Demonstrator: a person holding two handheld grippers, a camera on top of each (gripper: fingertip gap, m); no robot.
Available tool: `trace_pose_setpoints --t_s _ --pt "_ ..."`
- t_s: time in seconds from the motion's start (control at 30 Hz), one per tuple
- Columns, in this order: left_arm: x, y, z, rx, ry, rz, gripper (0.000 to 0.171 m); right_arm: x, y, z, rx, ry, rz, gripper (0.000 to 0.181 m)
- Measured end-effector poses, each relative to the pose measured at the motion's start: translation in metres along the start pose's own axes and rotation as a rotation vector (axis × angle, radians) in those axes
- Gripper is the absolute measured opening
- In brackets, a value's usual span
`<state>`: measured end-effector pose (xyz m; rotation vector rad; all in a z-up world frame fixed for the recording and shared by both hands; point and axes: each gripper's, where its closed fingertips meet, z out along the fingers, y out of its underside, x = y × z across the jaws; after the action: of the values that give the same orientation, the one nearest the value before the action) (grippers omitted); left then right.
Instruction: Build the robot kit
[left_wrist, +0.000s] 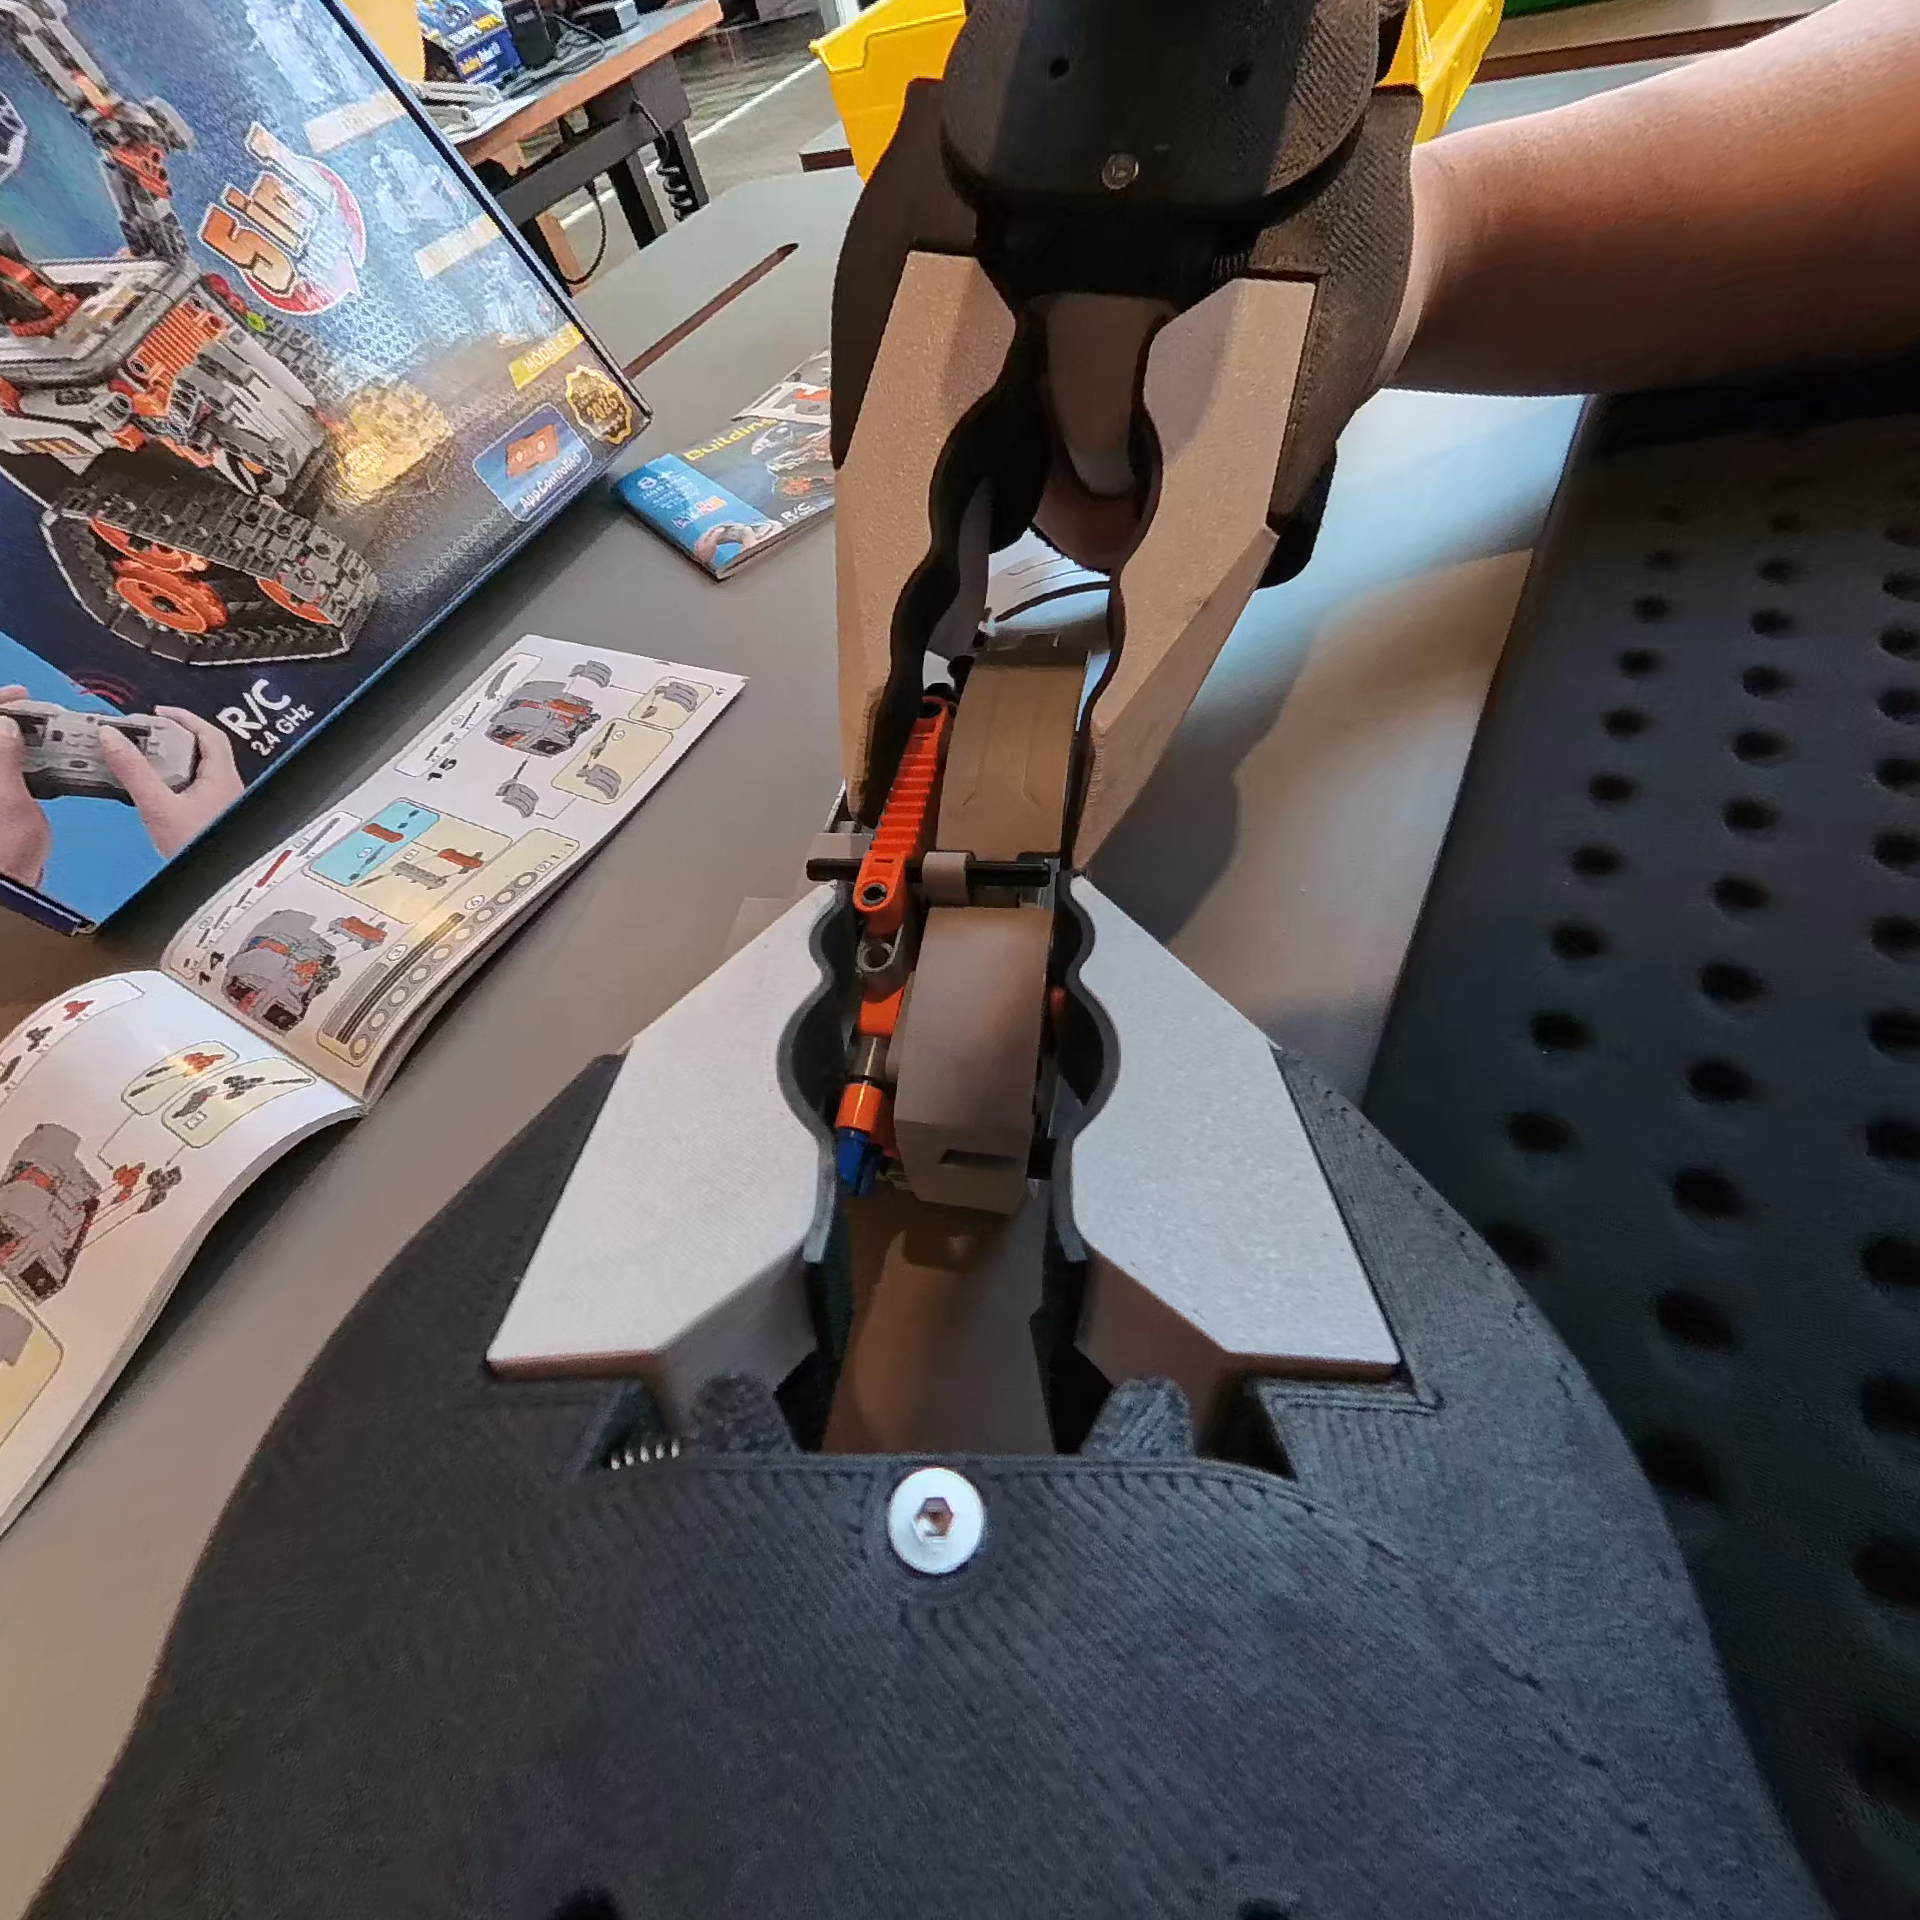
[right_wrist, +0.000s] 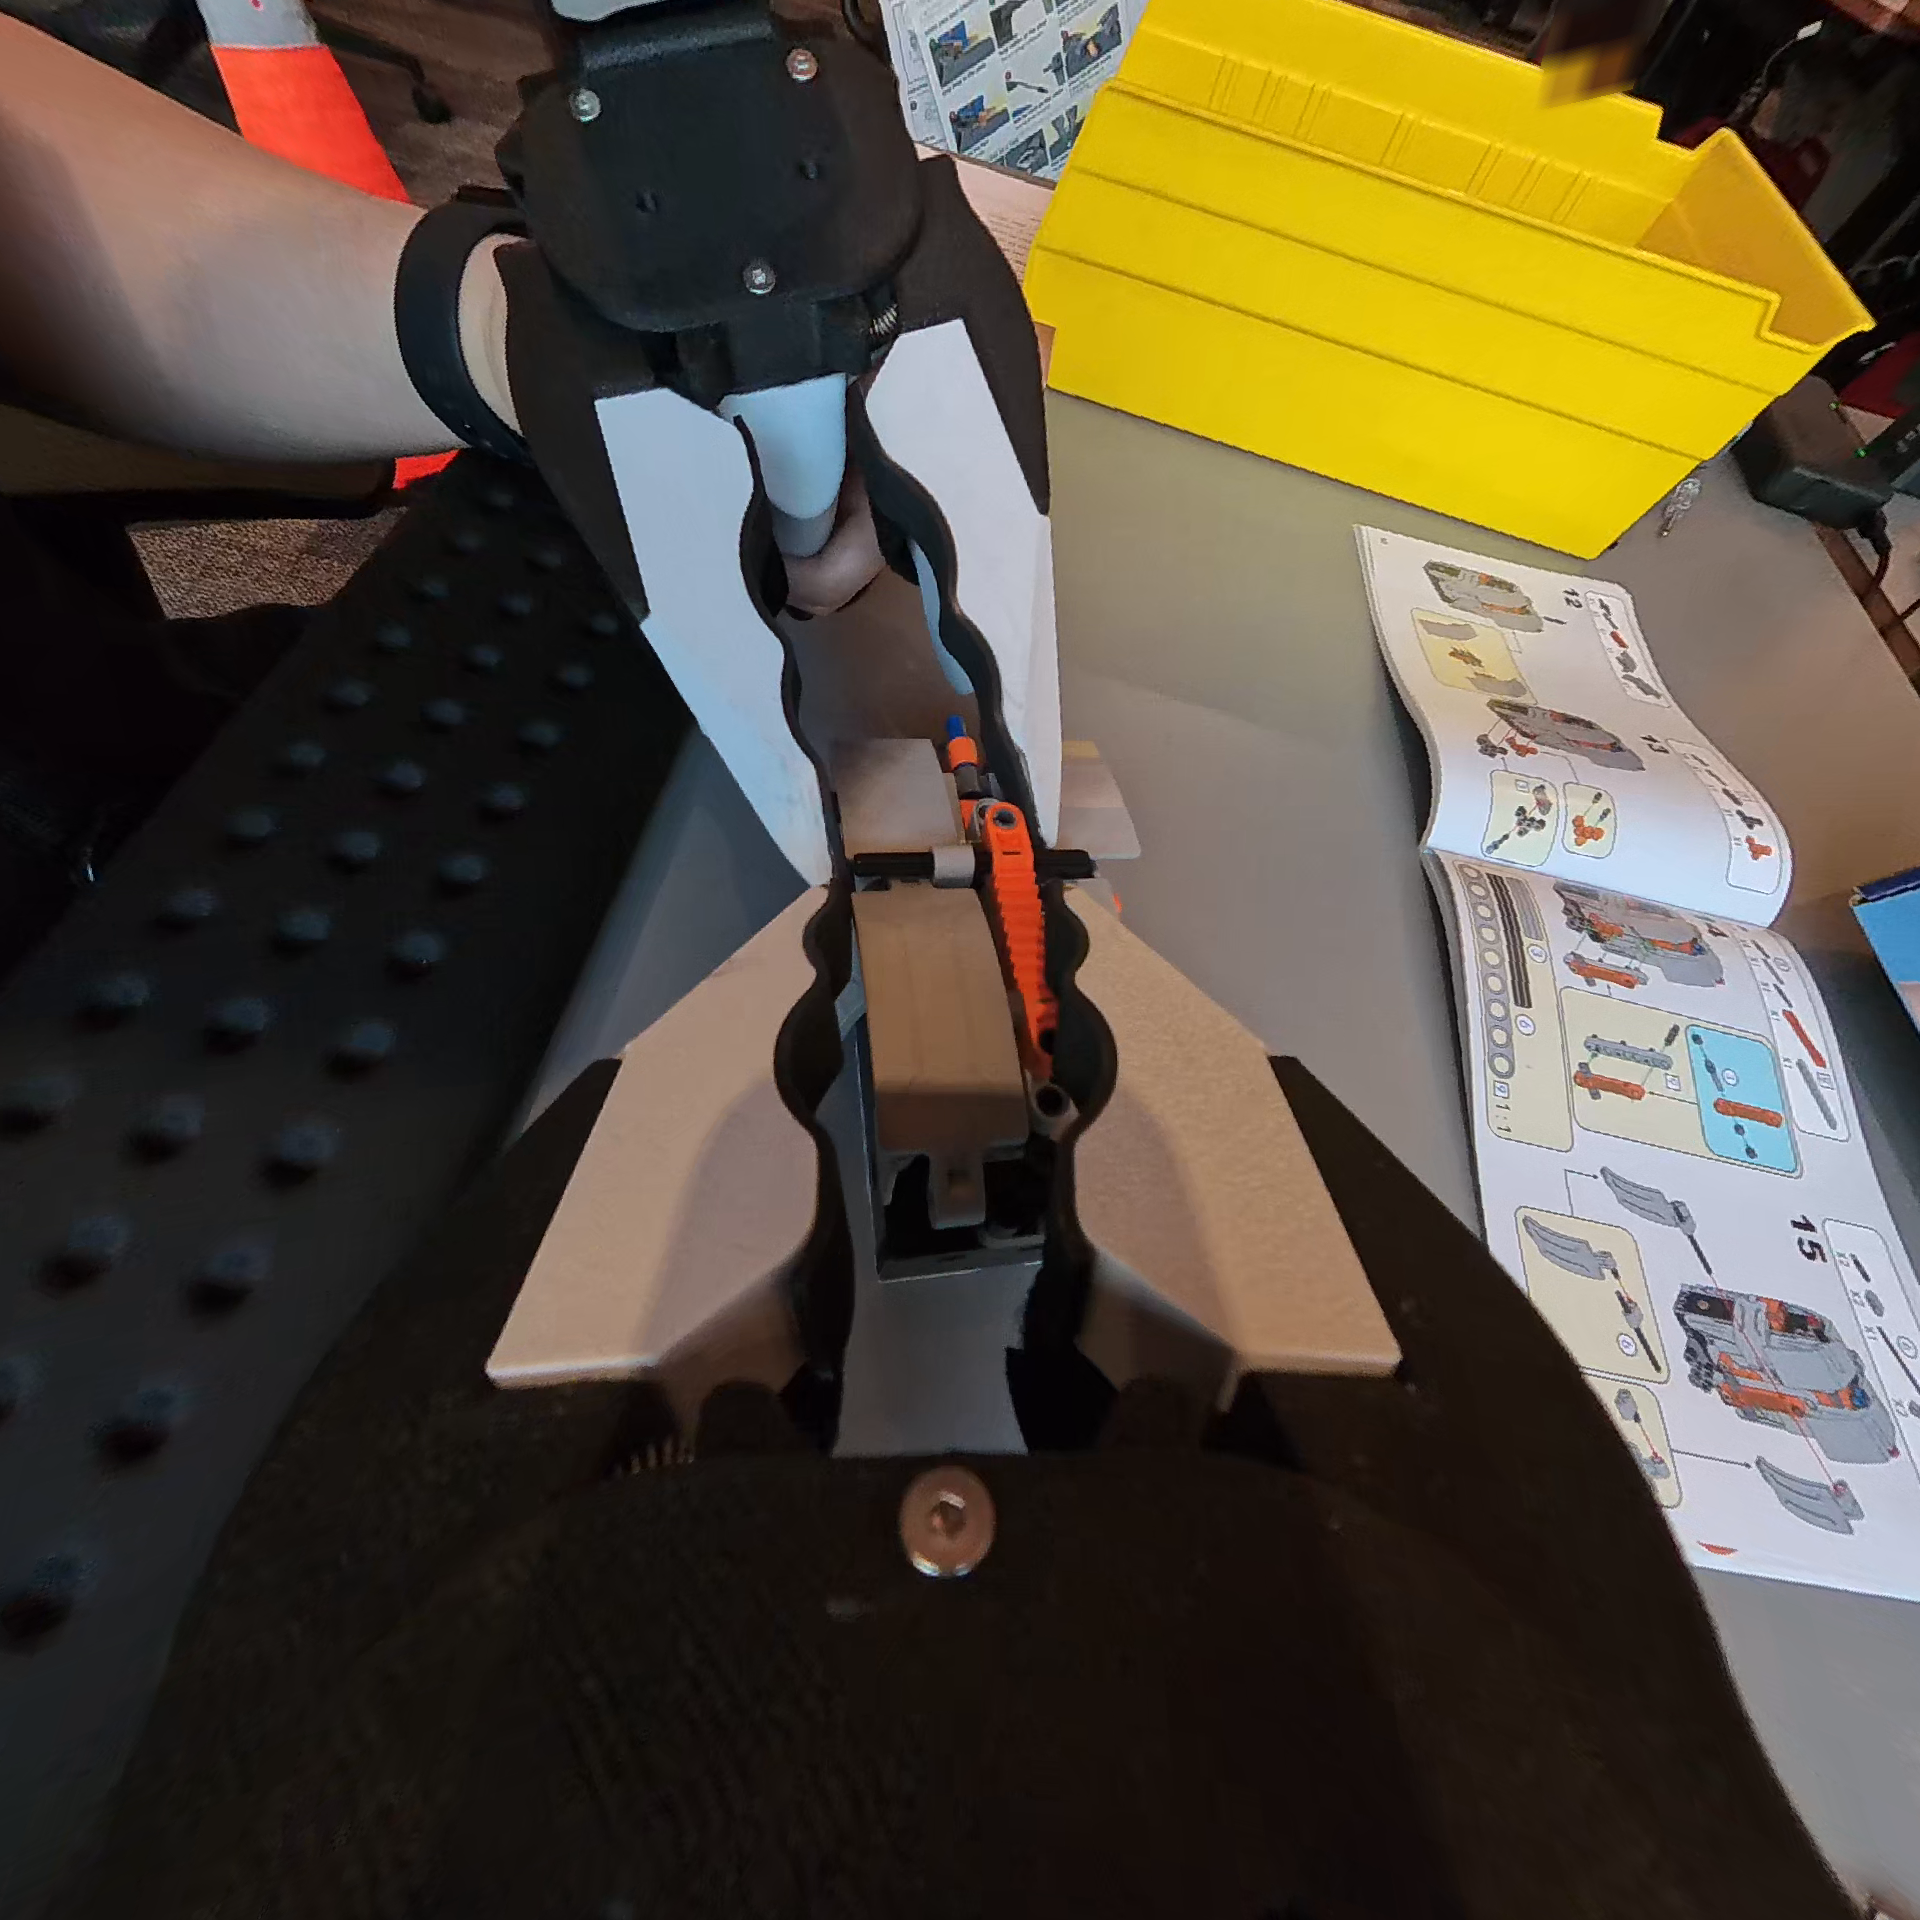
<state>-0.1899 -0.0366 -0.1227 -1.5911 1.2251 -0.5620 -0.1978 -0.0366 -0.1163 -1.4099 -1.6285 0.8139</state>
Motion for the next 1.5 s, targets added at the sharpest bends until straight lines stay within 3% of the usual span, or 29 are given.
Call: trace_pose_setpoints --t_s 0.73,0.87,1.03,1.3,1.5 --pt "0.002 0.000 -0.002 0.007 0.014 -0.008 0.037 0.001 -0.010 -0.001 0.052 -0.025 0.065 0.037" --pt "0.002 -0.002 -0.009 0.027 0.033 -0.041 0.046 0.002 -0.013 0.001 0.021 -0.004 0.071 0.037" --pt "-0.002 0.002 -0.011 0.021 0.070 -0.119 0.041 0.000 -0.003 0.007 -0.049 -0.012 0.085 0.038" --pt "0.001 0.004 -0.006 0.004 0.033 0.020 0.048 0.000 -0.001 0.007 -0.078 0.008 0.059 0.035" --pt "0.001 0.004 -0.009 0.010 0.041 0.036 0.034 0.000 -0.001 0.007 -0.061 -0.003 0.070 0.035"
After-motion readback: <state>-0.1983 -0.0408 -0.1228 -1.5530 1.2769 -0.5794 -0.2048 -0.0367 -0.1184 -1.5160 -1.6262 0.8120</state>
